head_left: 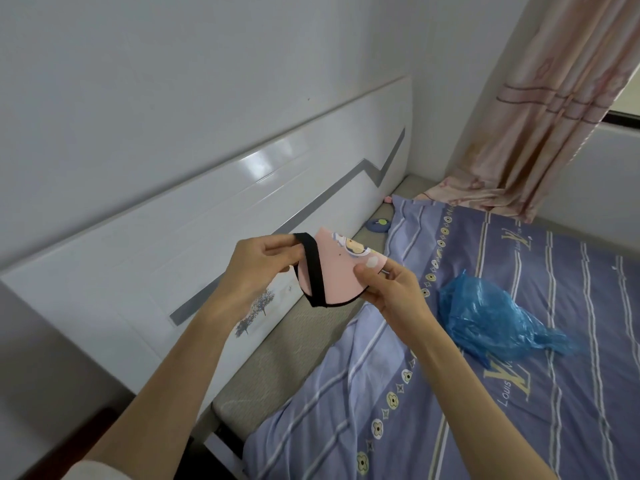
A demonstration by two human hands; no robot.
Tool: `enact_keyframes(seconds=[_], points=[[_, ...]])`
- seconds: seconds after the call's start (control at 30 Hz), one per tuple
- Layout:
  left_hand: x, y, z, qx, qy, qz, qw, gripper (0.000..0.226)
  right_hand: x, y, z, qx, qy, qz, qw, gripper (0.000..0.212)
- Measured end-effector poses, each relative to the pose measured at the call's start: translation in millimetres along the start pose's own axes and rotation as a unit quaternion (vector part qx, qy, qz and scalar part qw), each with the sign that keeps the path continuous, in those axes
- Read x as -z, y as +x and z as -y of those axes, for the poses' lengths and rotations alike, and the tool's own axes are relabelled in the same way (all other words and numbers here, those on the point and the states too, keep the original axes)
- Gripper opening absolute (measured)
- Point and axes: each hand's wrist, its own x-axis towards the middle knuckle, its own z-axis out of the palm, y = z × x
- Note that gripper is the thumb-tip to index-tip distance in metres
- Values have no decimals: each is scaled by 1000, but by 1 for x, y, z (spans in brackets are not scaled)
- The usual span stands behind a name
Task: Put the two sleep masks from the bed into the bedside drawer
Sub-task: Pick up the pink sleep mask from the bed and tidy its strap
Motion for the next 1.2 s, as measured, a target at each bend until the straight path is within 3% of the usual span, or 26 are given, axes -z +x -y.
enact_keyframes(seconds=[0.3,0.5,0.77,0.9,1.0,1.1,1.2], points=[[14,-16,3,-13,-20,74,997,20,-2,-9,-4,-64,-46,76,994,20],[20,-35,16,-7,-53,71,996,24,-8,-22,-15,-79,-72,83,991,20],[36,-86,29,29,35,72,996,9,-33,-48,-32,-111,-155,164,968,18],[47,-128,38,47,63,18,997,10,-49,-67,-40,-101,-193,197,956,19],[41,-165,54,65,38,-95,993,9,-53,-92,-62,-97,-184,182,961,14],[29,-212,81,114,-48,-259,958,10,-45,-126,-101,-177,-175,197,948,11],[17,-259,107,168,-113,-331,922,9,-42,-160,-138,-256,-153,203,933,13]])
